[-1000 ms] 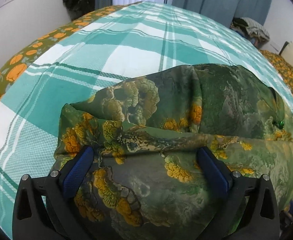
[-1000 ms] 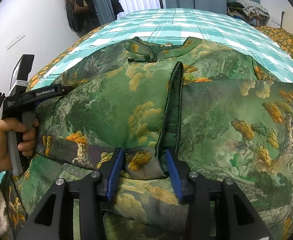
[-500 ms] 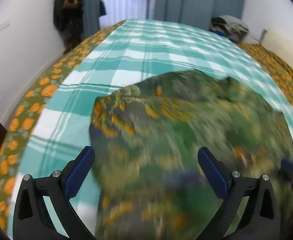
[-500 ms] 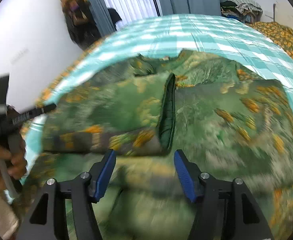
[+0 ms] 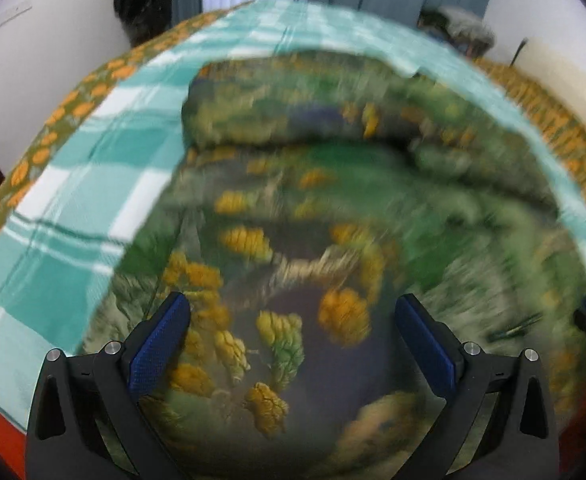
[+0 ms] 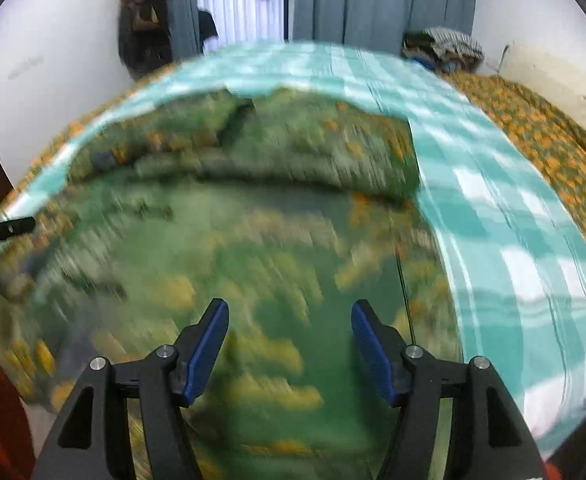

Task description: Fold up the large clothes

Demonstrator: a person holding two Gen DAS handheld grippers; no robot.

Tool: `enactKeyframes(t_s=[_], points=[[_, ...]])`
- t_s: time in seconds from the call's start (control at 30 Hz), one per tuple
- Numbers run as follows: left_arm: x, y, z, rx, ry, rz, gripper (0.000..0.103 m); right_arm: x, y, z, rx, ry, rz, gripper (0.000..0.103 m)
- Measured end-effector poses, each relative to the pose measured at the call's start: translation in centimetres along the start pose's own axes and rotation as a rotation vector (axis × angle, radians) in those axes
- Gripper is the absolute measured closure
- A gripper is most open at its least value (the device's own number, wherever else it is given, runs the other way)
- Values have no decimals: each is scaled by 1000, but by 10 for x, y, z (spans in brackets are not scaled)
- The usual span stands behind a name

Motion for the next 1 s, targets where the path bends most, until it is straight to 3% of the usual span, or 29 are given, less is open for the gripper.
enactKeyframes(t_s=[0.17,0.3,1.0], points=[[-8,-11,10,-65,-30,-69,1,-26,-3,14,-40,18,-25,35],[-10,-10,8,-50,-35,-52,1,-32,-11,13,-78,6,-56,33],[-14,-10,10,-58,-11,-66,1,-33,-8,14,-45,-21,-21,32]])
Point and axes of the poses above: each gripper's, at about its wrist camera, not at the fingertips, and x roughly against the way its jaws point, y to its left, z to its underside, the point moved 4 cm from there along -x, roughly the way its jaws point, and after that the axes turned 4 degrees about x, right-handed, at the moved point
